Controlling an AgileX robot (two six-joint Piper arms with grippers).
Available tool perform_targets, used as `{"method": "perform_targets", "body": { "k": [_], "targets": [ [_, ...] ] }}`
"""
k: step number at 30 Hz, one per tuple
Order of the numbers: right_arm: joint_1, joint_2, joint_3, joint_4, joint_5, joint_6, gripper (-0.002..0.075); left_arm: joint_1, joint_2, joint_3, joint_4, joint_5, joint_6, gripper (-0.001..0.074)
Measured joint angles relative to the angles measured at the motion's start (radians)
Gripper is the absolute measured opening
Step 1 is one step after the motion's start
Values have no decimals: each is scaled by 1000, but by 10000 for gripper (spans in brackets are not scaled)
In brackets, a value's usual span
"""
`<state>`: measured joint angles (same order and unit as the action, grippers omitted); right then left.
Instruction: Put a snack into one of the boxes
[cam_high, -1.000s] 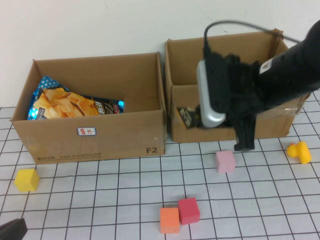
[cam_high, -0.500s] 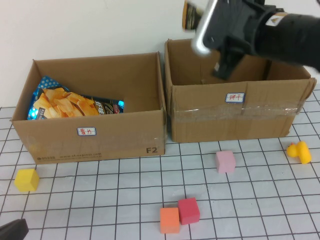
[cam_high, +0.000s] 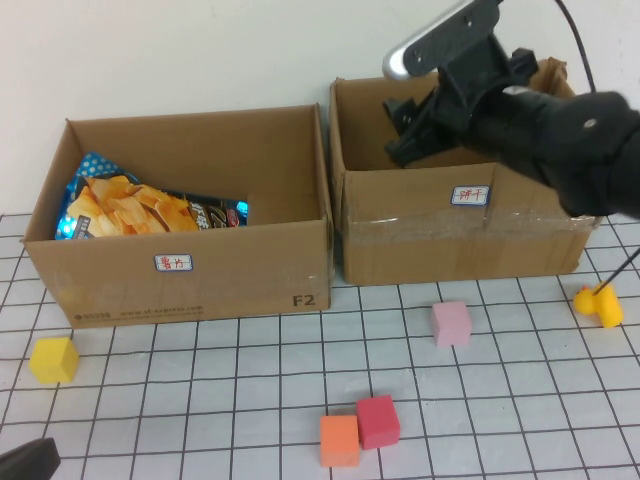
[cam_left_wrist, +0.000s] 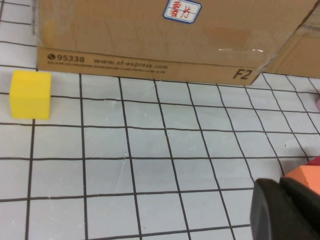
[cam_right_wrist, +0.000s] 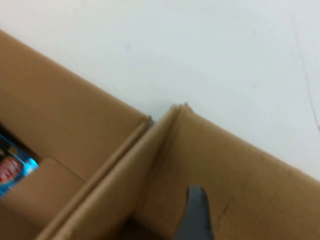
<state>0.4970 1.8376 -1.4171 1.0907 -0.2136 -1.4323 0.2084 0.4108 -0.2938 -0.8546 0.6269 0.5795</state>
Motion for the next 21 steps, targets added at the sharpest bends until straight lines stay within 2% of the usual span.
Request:
{"method": "perform_targets", "body": {
  "k": [2, 5, 9, 10, 13, 17, 21],
  "targets": [
    [0, -27, 0, 4, 32, -2, 524, 0, 0, 0, -5, 5, 2, -1],
    [0, -97, 0, 6, 107, -12, 448, 0, 0, 0, -9, 9, 30, -1],
    [0, -207, 0, 6, 259, -42, 241, 0, 0, 0, -9, 10, 61, -1],
    [0, -243, 0, 6, 301, -53, 161, 0, 0, -5, -6, 12, 70, -1],
    [0, -316, 0, 1, 420, -59, 48, 0, 0, -41, 38, 4, 85, -1],
    [0, -386, 0, -86, 577, 34, 10, 0, 0, -111, 192, -33, 69, -1],
    [0, -426, 0, -353, 808, 290, 1, 0, 0, -173, 426, -25, -79, -1]
  ]
}}
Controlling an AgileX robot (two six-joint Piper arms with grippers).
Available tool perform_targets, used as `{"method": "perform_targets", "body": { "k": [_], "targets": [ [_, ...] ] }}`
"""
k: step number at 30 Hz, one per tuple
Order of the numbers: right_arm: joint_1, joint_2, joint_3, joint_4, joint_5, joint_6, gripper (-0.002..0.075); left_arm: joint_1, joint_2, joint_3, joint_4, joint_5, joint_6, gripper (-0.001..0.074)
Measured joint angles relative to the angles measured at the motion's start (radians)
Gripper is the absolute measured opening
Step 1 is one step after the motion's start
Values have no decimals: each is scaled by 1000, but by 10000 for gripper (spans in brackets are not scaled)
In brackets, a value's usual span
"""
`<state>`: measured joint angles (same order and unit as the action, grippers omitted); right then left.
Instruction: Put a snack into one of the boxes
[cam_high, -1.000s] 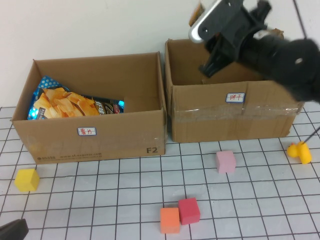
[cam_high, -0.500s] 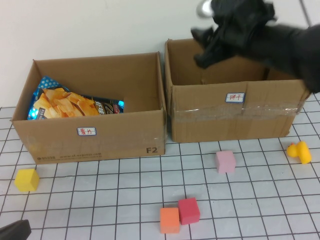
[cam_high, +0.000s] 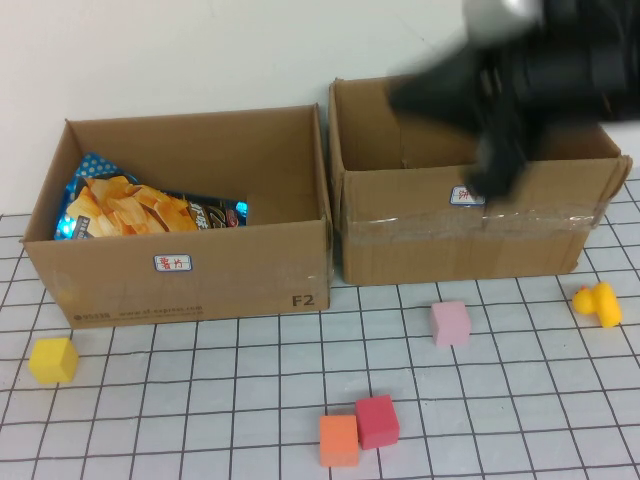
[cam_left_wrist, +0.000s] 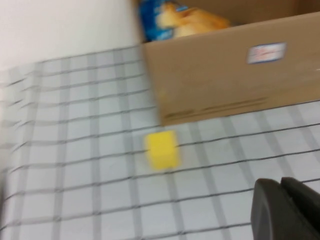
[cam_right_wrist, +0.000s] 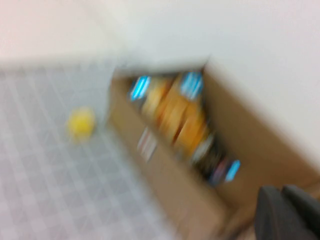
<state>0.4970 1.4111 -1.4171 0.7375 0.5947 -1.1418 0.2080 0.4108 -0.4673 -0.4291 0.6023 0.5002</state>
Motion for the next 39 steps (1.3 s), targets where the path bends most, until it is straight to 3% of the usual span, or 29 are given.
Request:
{"method": "perform_targets", "body": {
  "k": [6, 10, 21, 28, 39],
  "targets": [
    [0, -23, 4, -471, 314, 376, 0, 0, 0, -33, 271, 67, -270, -1],
    [0, -97, 88, -607, 328, 486, -1, 0, -28, -33, 305, 67, -332, -1],
    [0, -526, 590, -658, 129, 610, -1, 0, -183, -33, 288, 54, -339, -1],
    [0, -820, 840, -781, 90, 788, -1, 0, -275, -33, 235, -59, -342, -1],
    [0, -1099, 1033, -832, 19, 858, -1, -65, -377, 26, 220, -160, -256, -1]
  ]
}}
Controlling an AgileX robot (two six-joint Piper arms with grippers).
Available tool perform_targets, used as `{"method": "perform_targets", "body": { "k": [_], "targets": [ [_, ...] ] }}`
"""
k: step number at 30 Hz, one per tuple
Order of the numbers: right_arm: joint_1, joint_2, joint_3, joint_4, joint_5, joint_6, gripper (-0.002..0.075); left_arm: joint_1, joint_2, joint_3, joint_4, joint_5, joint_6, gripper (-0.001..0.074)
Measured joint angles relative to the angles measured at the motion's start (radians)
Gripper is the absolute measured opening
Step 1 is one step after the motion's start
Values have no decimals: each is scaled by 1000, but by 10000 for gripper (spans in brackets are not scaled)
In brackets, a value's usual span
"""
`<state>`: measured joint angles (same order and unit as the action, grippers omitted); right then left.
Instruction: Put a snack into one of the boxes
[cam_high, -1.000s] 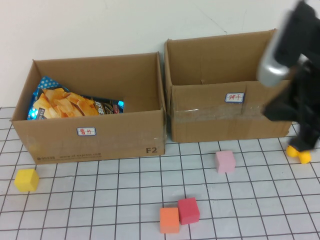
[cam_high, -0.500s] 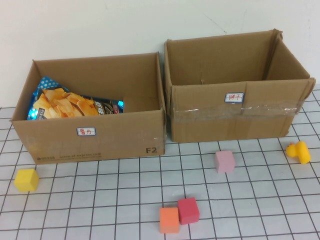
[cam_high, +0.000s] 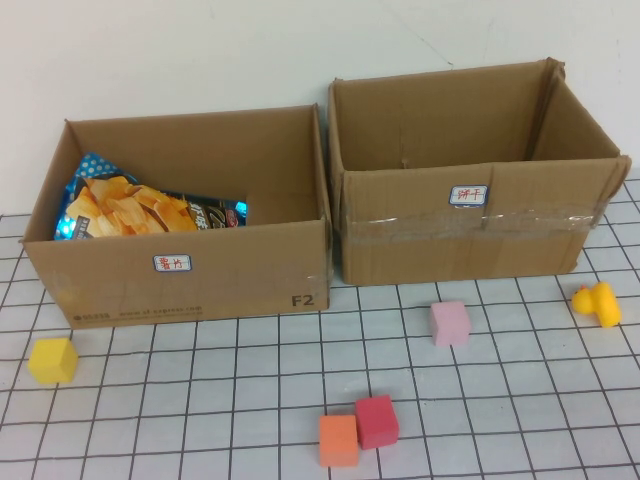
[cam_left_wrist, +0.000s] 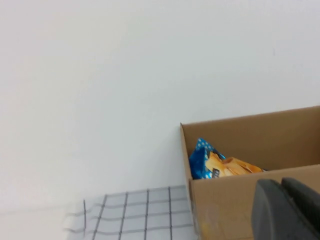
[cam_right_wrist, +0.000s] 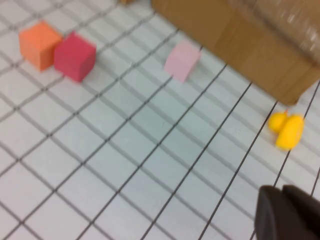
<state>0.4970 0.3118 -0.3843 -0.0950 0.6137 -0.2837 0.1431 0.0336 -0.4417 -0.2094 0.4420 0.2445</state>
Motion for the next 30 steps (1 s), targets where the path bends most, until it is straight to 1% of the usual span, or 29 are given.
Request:
{"method": "perform_targets", "body": {
  "k": [3, 8, 14, 30],
  "targets": [
    [0, -15, 3, 0, -12, 0, -1, -8, -38, 58, -10, -49, 26, -1],
    [0, -18, 2, 17, 36, 0, -1, -8, -48, 149, -88, -79, 39, -1],
    [0, -18, 2, 39, 75, 0, -1, -9, -48, 164, -105, -107, 43, -1],
    [0, -18, 2, 43, 79, 0, -1, -10, -48, 166, -110, 52, 45, -1]
  ]
}}
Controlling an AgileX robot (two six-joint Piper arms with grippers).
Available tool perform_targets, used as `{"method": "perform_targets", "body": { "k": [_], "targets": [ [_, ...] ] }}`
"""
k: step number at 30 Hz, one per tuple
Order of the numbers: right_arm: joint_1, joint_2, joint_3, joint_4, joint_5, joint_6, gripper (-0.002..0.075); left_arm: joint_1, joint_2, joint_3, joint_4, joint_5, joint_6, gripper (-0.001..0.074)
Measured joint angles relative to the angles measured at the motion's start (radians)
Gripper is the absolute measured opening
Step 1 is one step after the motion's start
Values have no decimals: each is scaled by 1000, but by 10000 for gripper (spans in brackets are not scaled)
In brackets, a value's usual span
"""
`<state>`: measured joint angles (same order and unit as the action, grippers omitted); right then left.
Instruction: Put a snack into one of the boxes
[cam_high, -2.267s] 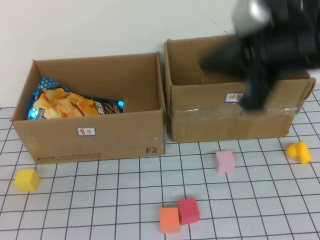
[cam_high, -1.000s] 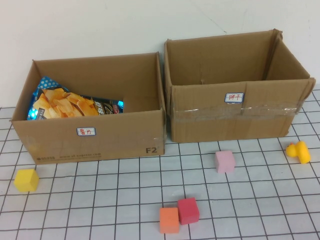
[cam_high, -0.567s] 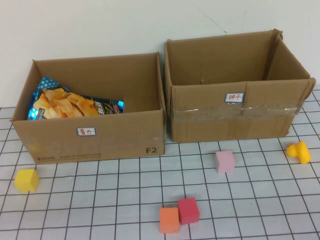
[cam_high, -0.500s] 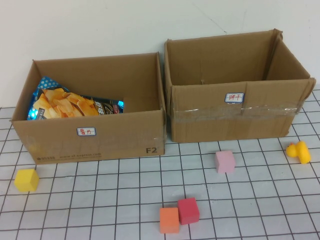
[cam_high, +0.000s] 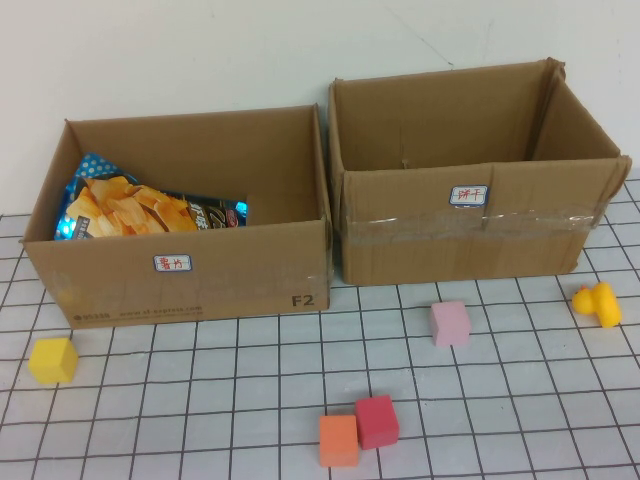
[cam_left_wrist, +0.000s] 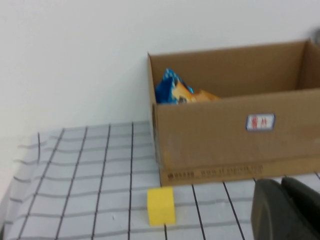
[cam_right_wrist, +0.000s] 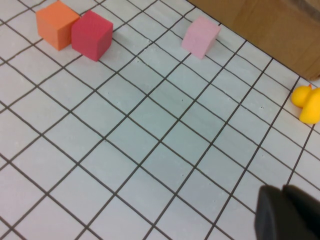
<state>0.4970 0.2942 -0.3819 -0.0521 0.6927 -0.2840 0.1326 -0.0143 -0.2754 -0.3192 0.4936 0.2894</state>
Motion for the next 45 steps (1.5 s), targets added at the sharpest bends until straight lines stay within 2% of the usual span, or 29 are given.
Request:
{"method": "perform_targets", "body": {
  "k": [5, 13, 18, 22, 28, 34, 39, 45],
  "targets": [
    [0, 0, 0, 0, 2, 0, -1, 0, 0, 5, 0, 21, -7, -1],
    [0, 0, 0, 2, 2, 0, -1, 0, 0, 127, 64, -188, -38, -1],
    [0, 0, 0, 4, 2, 0, -1, 0, 0, 253, 200, -284, -193, -1],
    [0, 0, 0, 4, 2, 0, -1, 0, 0, 297, 234, -284, -268, -1],
    [0, -1, 0, 6, 2, 0, -1, 0, 0, 302, 241, -176, -289, -1],
    [0, -1, 0, 6, 2, 0, -1, -7, 0, 295, 241, -149, -284, -1],
    [0, -1, 0, 6, 2, 0, -1, -75, 0, 295, 241, -149, -272, -1],
    [0, -1, 0, 6, 2, 0, -1, -96, 0, 295, 241, -149, -263, -1]
  ]
}}
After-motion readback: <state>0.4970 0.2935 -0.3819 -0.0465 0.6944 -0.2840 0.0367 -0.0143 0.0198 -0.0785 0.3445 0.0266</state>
